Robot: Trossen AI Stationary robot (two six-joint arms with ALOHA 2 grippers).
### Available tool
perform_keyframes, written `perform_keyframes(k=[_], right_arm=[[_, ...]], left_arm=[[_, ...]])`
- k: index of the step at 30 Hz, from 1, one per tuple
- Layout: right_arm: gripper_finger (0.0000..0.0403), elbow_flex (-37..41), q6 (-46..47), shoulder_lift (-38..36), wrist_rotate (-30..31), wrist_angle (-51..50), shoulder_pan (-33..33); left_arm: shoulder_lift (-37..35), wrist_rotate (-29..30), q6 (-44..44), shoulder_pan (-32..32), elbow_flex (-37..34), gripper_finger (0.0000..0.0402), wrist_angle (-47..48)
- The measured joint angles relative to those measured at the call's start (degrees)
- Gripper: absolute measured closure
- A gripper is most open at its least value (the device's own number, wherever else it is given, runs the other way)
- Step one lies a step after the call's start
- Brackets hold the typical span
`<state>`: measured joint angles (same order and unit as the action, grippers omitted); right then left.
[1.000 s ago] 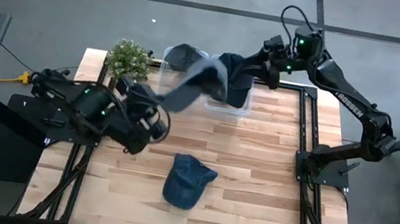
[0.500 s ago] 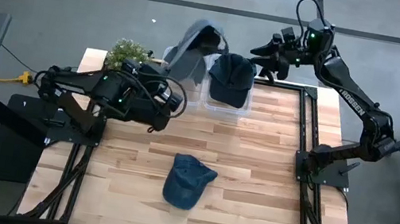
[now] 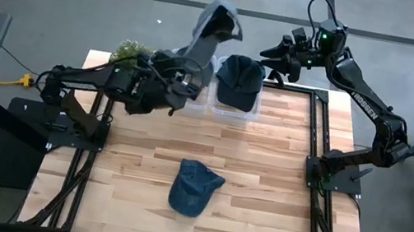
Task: Pick & Place hat
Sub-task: Put the gray cap into the left transparent bin
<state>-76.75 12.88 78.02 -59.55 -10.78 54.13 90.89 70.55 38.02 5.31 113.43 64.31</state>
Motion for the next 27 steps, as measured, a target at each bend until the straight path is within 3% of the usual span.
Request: perform_keyframes(k=[4, 10, 14, 17, 23, 27], right_arm=[[0.0165, 0.0, 0.1, 0.0, 0.2, 0.6, 0.0], [0.0165, 0.0, 0.2, 0.0, 1.3, 1.0, 3.2], [0.0165, 0.0, 1.5, 0.0, 2.2, 2.3, 7.9], [0.0165, 0.0, 4.0, 0.0, 2.0, 5.5, 11.5], [0.0165, 0.0, 16.4, 0.0, -5.8, 19.4, 15.2], [0.0165, 0.0, 19.8, 0.0, -3.3, 25.0, 16.8]], left_arm=[[0.0, -6.3, -8.4, -3.3, -2.6, 0.0401, -10.7], [0.0, -21.4, -23.9, -10.2, -9.2, 0.0401, -33.3], [0.0, -30.3, -26.2, -15.1, -15.1, 0.0401, -43.4], [-0.5, -35.9, -26.2, -18.9, -18.1, 0.0401, -45.3], [-0.8, -45.5, -26.6, -25.2, -22.3, 0.0401, -54.7], [-0.8, -54.6, -27.8, -29.5, -23.9, 0.0401, -61.2]])
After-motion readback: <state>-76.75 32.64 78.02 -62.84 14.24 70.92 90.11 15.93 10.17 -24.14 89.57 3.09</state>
